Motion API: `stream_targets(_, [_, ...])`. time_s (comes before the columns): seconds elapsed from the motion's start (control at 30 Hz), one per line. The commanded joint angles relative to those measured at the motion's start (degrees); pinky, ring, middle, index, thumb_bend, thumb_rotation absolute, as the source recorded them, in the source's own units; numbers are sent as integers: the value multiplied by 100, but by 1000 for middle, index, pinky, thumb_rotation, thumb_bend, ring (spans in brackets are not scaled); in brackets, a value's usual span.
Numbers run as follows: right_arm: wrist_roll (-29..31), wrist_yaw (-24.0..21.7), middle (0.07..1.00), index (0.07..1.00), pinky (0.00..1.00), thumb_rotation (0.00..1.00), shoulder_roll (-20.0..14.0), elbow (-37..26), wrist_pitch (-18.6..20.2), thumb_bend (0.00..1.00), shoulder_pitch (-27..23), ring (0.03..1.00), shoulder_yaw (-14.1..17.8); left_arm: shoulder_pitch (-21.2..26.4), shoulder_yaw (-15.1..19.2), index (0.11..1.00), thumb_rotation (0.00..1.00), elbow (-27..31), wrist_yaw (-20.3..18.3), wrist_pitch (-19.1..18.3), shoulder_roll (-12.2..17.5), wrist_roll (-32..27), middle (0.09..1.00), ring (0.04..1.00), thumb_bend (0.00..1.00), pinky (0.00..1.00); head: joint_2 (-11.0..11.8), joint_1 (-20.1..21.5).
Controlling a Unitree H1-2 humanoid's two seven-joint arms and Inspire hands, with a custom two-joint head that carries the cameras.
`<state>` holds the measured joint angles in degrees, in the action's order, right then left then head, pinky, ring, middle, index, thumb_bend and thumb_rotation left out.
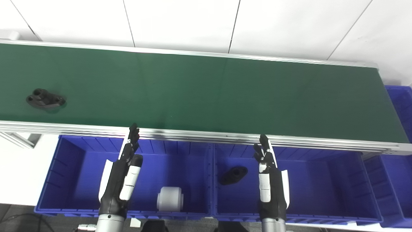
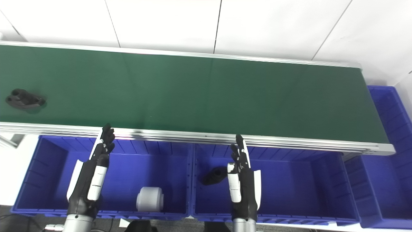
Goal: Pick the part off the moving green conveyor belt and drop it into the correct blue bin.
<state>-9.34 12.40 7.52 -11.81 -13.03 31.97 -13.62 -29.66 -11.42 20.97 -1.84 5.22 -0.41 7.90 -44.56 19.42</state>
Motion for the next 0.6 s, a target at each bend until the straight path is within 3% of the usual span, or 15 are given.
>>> stream_targets(0.0, [-68, 35, 977, 958, 941, 1000, 293, -35, -325, 867, 128, 945, -162, -24, -23, 1000, 1000, 145, 39, 200, -24, -8, 1000, 1000, 707, 1000, -5, -1])
stream_targets(0.37, [-17, -26, 987, 970, 933, 1000, 272, -82, -224, 835, 90, 946, -167, 19, -66, 1000, 1000, 279, -130, -98, 86, 74, 1000, 1000, 730, 1000, -144, 45])
stream_targets(0.57, [-55, -8, 979, 969, 932, 1000, 276, -60, -215, 840, 48, 939, -143, 69, -95, 1000, 1000, 237, -156, -27, 141, 71, 1000, 1000, 700, 1000, -130, 45])
